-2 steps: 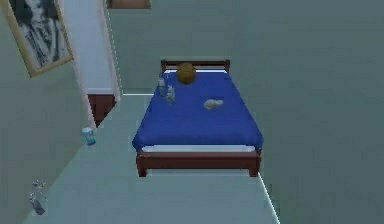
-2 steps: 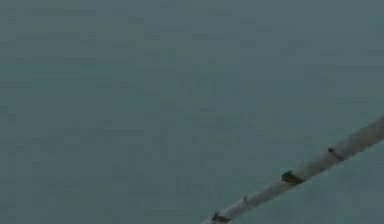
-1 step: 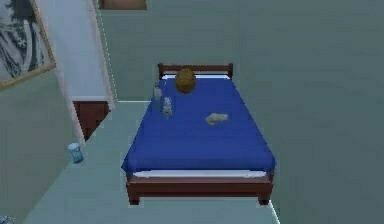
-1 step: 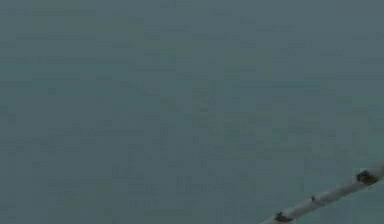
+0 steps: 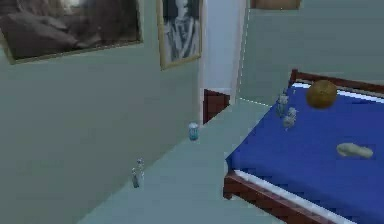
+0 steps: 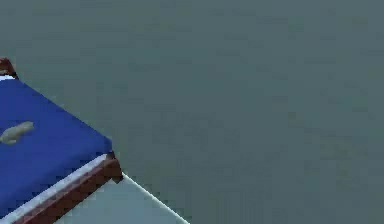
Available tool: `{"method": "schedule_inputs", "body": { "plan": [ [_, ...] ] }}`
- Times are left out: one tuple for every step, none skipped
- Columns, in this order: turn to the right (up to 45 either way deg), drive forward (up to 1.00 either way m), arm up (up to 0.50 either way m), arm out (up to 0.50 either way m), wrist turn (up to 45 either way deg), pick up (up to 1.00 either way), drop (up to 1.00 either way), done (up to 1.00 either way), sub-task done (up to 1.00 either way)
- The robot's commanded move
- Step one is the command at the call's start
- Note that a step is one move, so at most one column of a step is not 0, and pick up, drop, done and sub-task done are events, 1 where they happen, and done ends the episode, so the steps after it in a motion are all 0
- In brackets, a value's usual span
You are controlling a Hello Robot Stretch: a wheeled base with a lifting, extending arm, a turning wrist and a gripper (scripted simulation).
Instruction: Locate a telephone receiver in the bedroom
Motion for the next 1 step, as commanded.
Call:
{"method": "schedule_inputs", "body": {
  "plan": [
    [0.0, 1.00, 0.00, 0.00, 0.0, 0.00, 0.00, 0.00, 0.00]
  ]
}}
